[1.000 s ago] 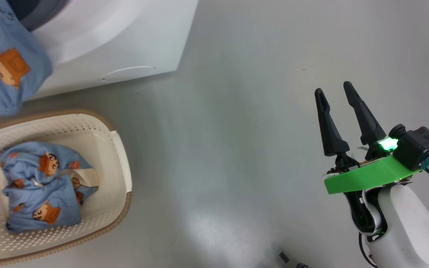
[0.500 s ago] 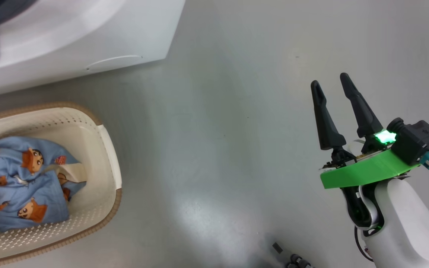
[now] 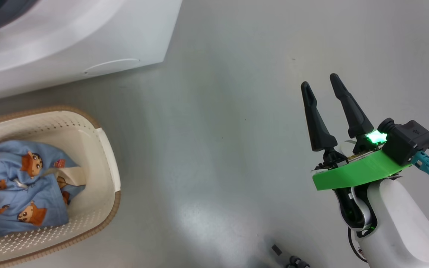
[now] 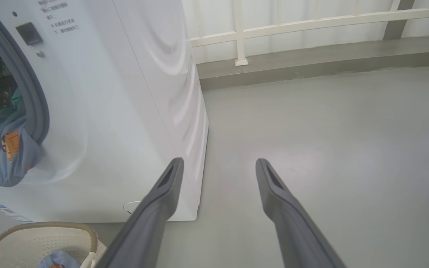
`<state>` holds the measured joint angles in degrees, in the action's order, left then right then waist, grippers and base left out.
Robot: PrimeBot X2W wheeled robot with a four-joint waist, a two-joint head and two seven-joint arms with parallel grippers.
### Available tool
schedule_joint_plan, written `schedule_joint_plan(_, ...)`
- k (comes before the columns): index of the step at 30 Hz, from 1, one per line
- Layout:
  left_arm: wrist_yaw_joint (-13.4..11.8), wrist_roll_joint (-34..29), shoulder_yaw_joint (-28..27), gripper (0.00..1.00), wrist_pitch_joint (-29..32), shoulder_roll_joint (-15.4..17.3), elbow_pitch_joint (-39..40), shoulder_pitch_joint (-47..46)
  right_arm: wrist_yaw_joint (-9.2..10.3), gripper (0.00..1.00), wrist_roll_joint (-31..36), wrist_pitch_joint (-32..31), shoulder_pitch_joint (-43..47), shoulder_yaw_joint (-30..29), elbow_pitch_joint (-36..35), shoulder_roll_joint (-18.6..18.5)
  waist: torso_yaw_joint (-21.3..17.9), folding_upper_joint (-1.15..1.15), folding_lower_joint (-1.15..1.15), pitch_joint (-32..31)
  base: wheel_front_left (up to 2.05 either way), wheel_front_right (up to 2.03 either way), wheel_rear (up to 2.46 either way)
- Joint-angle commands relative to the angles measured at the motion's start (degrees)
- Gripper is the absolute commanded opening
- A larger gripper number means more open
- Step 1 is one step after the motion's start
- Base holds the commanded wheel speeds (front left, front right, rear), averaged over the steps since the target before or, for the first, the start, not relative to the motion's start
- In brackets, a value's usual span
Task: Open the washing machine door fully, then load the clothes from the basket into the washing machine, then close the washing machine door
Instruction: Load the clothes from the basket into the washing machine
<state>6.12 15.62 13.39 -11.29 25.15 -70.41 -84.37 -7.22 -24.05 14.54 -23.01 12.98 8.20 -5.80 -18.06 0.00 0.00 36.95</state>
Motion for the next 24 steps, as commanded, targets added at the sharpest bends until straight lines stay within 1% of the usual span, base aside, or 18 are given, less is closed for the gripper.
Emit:
schedule_joint_plan(1,0.26,-0.18,-0.11,1.0,0.62,1.84,0.59,-1.45,-0.26,1.0,0.44,0.46,1.21,1.21,-0.96,-0.27,0.17,0.0,0.0,-0.25,0.0,0.0,0.0)
schedule_joint_plan(5,0.45,-0.22,0.78,1.0,3.32,1.43,-1.37,-2.44,-0.26,1.0,0.36,0.46,1.16,1.39,-0.85,-0.29,0.31,0.0,0.0,-0.79,0.0,0.0,0.0)
schedule_joint_plan(7,0.54,-0.19,1.11,1.0,3.62,1.3,-1.8,-2.55,-0.26,1.0,0.35,0.46,1.11,1.47,-0.83,-0.32,0.37,0.0,0.0,-0.97,0.0,0.0,0.0)
schedule_joint_plan(12,0.59,0.57,1.06,1.0,2.0,0.95,-2.38,-2.07,-0.26,1.0,0.3,0.46,0.91,1.37,-0.82,-0.53,0.63,0.0,0.0,-1.16,0.0,0.0,0.0)
schedule_joint_plan(17,0.51,2.47,-0.28,1.0,-1.54,0.09,-2.44,-1.14,-0.26,1.0,0.36,0.46,0.73,1.18,-0.81,-0.84,1.03,0.0,0.0,-1.32,0.0,0.0,0.0)
schedule_joint_plan(22,0.07,4.34,-2.2,1.0,-3.58,-0.98,0.34,1.46,-0.26,1.0,0.46,0.46,0.75,0.94,-0.86,-1.17,1.58,0.0,0.0,-1.98,0.0,0.0,0.0)
schedule_joint_plan(24,-0.41,4.82,-3.53,1.0,-3.66,-0.9,4.4,2.99,-0.26,1.0,0.51,0.46,0.7,0.79,-0.96,-1.3,1.83,0.0,0.0,-2.04,0.0,0.0,0.0)
